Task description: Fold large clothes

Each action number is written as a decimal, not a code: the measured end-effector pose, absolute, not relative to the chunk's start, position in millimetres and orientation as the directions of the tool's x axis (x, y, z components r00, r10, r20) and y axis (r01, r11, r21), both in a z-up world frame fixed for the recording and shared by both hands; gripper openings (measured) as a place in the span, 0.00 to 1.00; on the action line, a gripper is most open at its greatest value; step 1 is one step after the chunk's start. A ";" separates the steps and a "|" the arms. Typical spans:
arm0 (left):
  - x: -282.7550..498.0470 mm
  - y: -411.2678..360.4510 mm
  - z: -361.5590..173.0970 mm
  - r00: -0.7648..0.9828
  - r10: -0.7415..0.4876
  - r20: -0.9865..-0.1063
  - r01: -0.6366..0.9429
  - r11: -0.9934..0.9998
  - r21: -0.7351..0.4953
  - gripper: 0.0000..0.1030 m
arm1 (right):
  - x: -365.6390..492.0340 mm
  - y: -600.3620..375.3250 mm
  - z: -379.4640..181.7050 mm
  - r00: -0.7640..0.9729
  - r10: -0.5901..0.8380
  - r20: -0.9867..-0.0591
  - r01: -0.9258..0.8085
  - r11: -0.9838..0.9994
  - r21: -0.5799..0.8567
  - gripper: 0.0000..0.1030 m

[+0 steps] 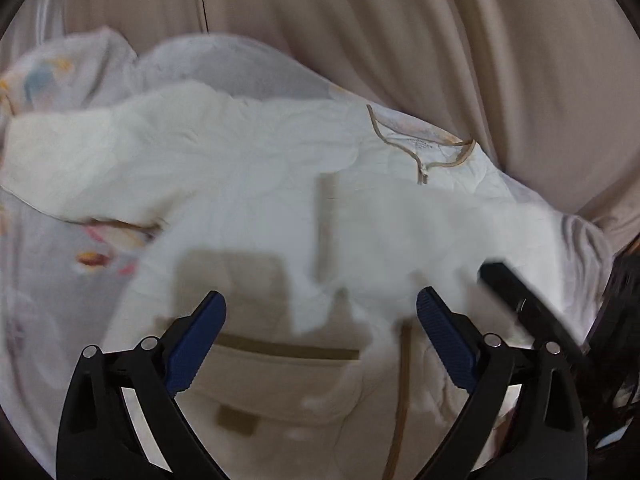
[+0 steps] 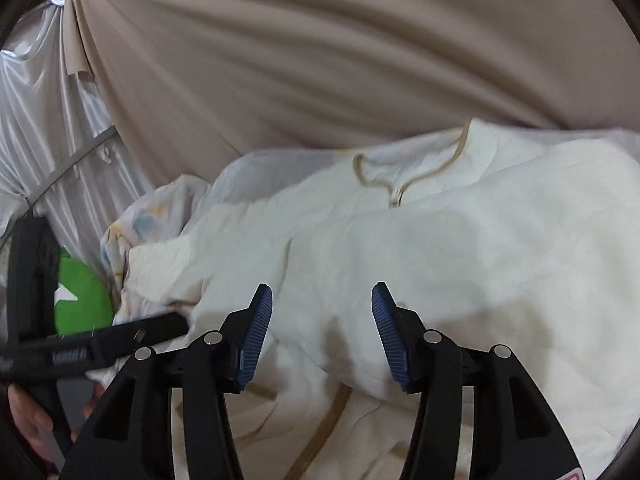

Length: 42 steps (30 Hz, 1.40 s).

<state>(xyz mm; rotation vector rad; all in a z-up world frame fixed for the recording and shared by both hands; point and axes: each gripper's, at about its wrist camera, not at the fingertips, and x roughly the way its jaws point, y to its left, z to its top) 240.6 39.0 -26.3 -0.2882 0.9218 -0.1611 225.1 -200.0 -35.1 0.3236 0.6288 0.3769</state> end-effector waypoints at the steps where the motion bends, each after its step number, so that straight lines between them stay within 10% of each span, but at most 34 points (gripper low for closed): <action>1: 247.1 40.5 -34.4 0.577 -0.287 -0.765 0.007 0.938 -0.347 0.91 | 213.0 -203.3 -36.7 0.753 0.431 -0.496 -0.227 0.879 0.420 0.51; 8: 286.0 29.8 -101.1 0.458 -0.387 -0.800 -0.051 0.887 -0.459 0.88 | 125.8 -293.7 -65.5 0.800 0.298 -0.521 0.081 0.806 0.586 0.57; 10: 289.2 22.2 -97.7 0.482 -0.379 -0.790 -0.021 0.896 -0.443 0.70 | 111.4 -325.1 -80.1 0.792 0.253 -0.556 0.184 0.769 0.612 0.57; 13: 302.6 15.5 -91.9 0.479 -0.435 -0.763 0.045 0.880 -0.474 0.17 | 107.9 -354.6 -92.9 0.791 0.213 -0.574 0.270 0.719 0.640 0.57; 18: 318.4 11.5 -50.0 0.589 -0.388 -0.709 0.130 0.911 -0.391 0.06 | 138.3 -375.6 -102.0 0.797 0.169 -0.581 0.326 0.689 0.647 0.45; 22: 331.6 26.1 -23.1 0.659 -0.348 -0.667 0.139 0.928 -0.346 0.06 | 156.5 -366.7 -82.5 0.847 0.194 -0.496 0.238 0.695 0.678 0.11; 25: 343.7 25.3 -35.7 0.655 -0.281 -0.702 0.126 0.956 -0.264 0.06 | 155.8 -359.6 -66.5 0.888 0.182 -0.421 0.160 0.738 0.656 0.08; 28: 355.1 15.8 -81.9 0.579 -0.227 -0.783 0.107 0.973 -0.203 0.06 | 178.8 -362.4 -108.6 0.777 0.180 -0.603 0.273 0.768 0.580 0.06; 35: 357.5 5.7 -99.0 0.578 -0.223 -0.785 0.100 0.974 -0.203 0.12 | 175.7 -365.6 -105.8 0.726 0.112 -0.679 0.282 0.852 0.442 0.11; 39: 330.2 30.2 -77.1 0.592 -0.243 -0.768 0.087 0.967 -0.239 0.56 | 150.5 -374.3 -85.6 0.730 0.090 -0.677 0.305 0.844 0.440 0.20; 42: 283.9 60.8 -59.1 0.623 -0.222 -0.750 0.073 0.971 -0.227 0.87 | 100.6 -368.0 -64.6 0.735 0.056 -0.675 0.278 0.884 0.376 0.48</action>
